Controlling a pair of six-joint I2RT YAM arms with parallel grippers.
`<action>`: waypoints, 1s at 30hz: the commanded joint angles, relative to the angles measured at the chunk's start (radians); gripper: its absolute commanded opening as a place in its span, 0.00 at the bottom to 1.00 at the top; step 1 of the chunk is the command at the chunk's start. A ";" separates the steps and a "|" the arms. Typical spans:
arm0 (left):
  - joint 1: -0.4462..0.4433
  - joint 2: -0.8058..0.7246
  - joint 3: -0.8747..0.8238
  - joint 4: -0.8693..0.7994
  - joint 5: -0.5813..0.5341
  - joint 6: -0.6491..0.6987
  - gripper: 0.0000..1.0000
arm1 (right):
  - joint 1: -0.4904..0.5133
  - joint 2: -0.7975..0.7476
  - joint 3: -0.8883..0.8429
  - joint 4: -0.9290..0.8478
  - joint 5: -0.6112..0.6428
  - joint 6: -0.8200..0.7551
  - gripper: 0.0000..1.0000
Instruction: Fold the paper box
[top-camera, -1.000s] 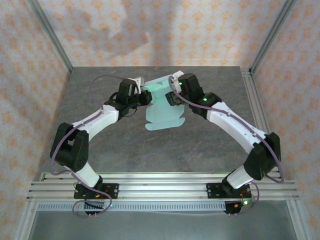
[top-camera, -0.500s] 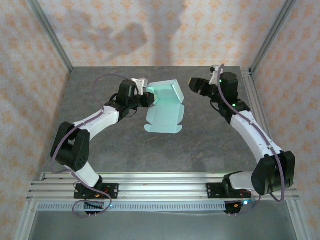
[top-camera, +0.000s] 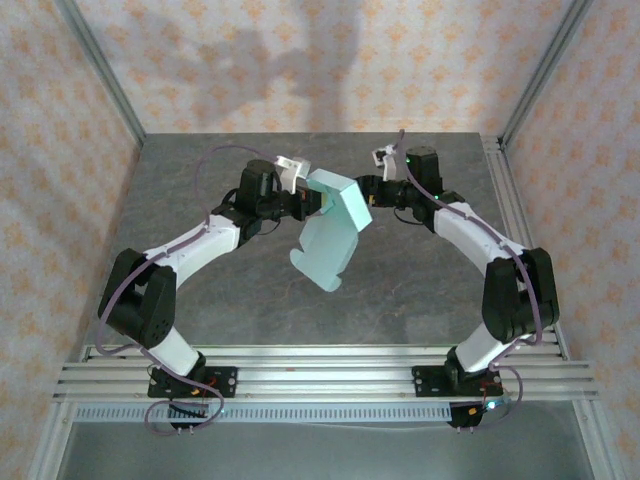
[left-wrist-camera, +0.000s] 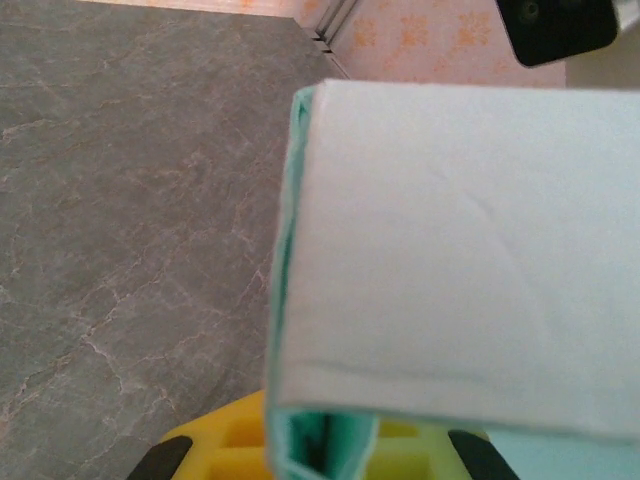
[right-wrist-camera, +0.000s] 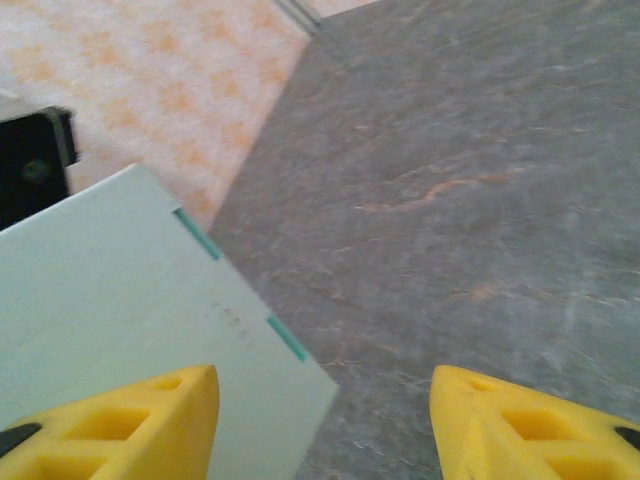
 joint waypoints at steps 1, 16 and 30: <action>-0.002 0.002 0.043 0.014 -0.013 -0.017 0.00 | 0.019 -0.003 -0.001 0.097 -0.125 -0.025 0.58; -0.005 0.058 0.102 0.003 -0.029 -0.055 0.00 | 0.082 -0.013 0.042 -0.066 -0.140 -0.170 0.60; -0.004 0.048 0.108 -0.086 -0.059 0.030 0.00 | 0.038 -0.032 0.051 -0.082 0.026 -0.162 0.66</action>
